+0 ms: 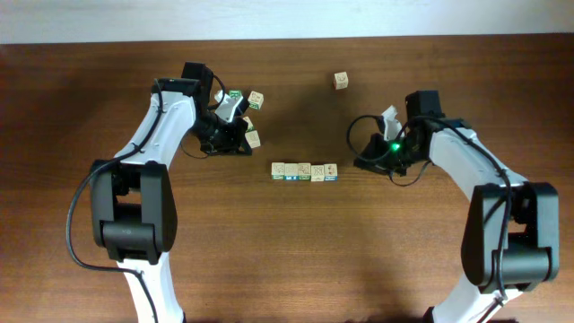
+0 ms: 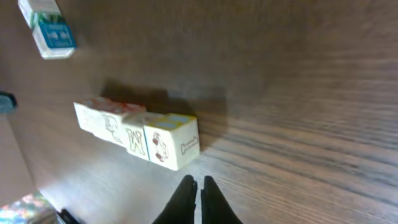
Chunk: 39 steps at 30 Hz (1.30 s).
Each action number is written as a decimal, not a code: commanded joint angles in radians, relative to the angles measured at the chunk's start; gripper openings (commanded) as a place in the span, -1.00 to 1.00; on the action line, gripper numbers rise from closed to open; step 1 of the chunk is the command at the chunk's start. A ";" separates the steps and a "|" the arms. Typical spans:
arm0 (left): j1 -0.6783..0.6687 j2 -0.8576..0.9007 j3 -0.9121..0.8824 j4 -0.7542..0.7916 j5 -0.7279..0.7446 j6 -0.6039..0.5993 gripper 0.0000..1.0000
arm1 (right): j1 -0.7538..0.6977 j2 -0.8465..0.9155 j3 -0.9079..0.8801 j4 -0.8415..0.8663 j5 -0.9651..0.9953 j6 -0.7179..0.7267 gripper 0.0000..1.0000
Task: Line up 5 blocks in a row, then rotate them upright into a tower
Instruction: 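Lower left gripper at row's left end, right gripper at right end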
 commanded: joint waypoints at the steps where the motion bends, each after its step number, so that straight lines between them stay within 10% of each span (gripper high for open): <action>1: -0.002 0.003 -0.002 -0.002 0.026 0.023 -1.00 | 0.034 0.012 -0.032 0.038 -0.009 0.003 -0.87; 39: -0.017 0.014 -0.185 0.289 0.079 -0.043 -1.00 | 0.066 0.041 -0.143 0.281 0.043 -0.006 -0.91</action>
